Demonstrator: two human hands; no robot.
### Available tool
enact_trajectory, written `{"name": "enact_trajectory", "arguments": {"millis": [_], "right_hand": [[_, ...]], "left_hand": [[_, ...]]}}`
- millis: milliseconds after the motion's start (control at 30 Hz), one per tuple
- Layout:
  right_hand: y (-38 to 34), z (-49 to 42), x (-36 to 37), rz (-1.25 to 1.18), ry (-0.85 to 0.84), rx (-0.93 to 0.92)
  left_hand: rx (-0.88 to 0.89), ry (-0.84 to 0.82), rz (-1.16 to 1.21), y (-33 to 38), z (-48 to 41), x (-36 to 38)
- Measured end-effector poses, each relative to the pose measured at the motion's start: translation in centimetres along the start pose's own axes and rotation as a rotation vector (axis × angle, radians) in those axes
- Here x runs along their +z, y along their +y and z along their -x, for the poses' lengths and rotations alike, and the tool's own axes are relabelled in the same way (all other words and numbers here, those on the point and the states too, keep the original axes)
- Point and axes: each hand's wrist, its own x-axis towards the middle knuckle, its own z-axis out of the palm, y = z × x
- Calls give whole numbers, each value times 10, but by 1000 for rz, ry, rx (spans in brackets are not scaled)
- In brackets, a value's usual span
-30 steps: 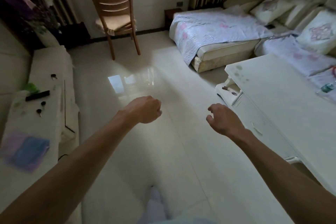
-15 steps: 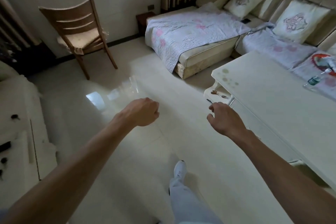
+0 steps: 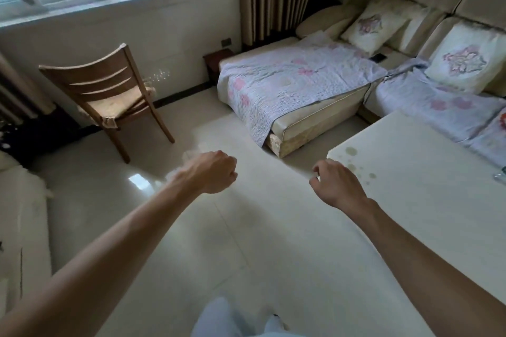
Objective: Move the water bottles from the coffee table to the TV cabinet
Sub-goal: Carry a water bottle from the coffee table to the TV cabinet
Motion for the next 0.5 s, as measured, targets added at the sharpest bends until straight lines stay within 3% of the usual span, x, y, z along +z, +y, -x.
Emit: {"name": "enact_trajectory", "arguments": {"millis": [267,500], "right_hand": [[4,-126,5,53,-103,66],[7,-249,-10,-23,-74,241]], "left_hand": [[103,-39,-14,-35,-142,-9],[201,-45,54,-92,-294,-39]]}}
